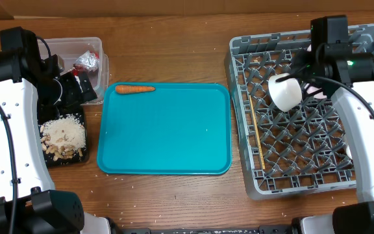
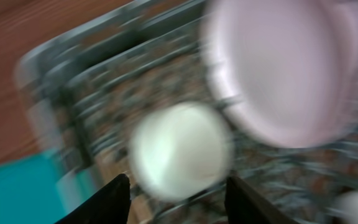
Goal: Sort waste into correct bins and load items into the dishwasher
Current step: 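Lower the plate upright into the rack's back right slot and release, then move the left gripper to the carrot on the teal tray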
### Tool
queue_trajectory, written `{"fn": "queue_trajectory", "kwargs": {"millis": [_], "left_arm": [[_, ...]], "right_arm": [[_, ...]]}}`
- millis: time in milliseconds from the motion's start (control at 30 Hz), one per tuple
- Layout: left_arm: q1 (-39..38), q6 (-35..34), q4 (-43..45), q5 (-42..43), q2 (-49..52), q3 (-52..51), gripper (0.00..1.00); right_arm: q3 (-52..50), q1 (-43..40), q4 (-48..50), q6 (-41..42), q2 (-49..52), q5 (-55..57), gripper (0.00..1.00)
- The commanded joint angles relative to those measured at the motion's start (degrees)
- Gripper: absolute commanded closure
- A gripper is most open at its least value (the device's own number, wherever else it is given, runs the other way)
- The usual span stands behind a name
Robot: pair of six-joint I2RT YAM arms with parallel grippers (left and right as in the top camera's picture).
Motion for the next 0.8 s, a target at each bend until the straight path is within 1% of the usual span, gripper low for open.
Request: {"fn": "queue_trajectory", "kwargs": {"millis": [0,33,100,233,333,433,567,600,700,767], "left_arm": [[-0.1,-0.6,0.3,-0.3,-0.2,0.5,0.0],[-0.1,-0.6,0.3,-0.2,-0.2,0.5,0.0],[-0.1,-0.8,0.3,0.7,-0.2,0.5,0.0],[-0.2,-0.8,0.5,6.7,-0.2,0.5,0.0],[-1.6,-1.5,1.4,10.3,-0.2,0.5,0.0],[-4.2,-6.4,3.5,9.6,-0.2,0.4,0.0],[-9.5,-15.8,7.8,6.9,-0.1,-0.6,0.0],[-11.0,-17.6,9.4,7.4,0.0,-1.0,0.0],[-14.5,-26.1,13.6,7.8,0.4,-1.8,0.0],[-16.4,-30.0,16.3,7.3,0.7,-2.4,0.0]], "right_arm": [[1.1,3.0,0.7,-13.0,-0.3,-31.6,0.41],[1.1,4.3,1.0,-14.1,-0.3,-33.3,0.37],[1.1,7.4,1.6,-14.2,-0.3,-32.4,0.32],[1.0,12.6,1.4,-13.9,-0.3,-26.6,0.28],[1.0,14.7,0.1,-11.9,-0.3,-22.3,0.28],[1.0,15.0,-2.0,-9.8,-0.3,-20.1,0.28],[1.0,14.2,-5.8,-9.6,-0.3,-20.0,0.27],[1.0,13.7,-6.8,-9.6,-0.3,-20.0,0.27],[1.0,12.3,-9.7,-9.6,-0.3,-20.0,0.27],[1.0,11.1,-11.7,-9.6,-0.3,-20.0,0.27]]}}
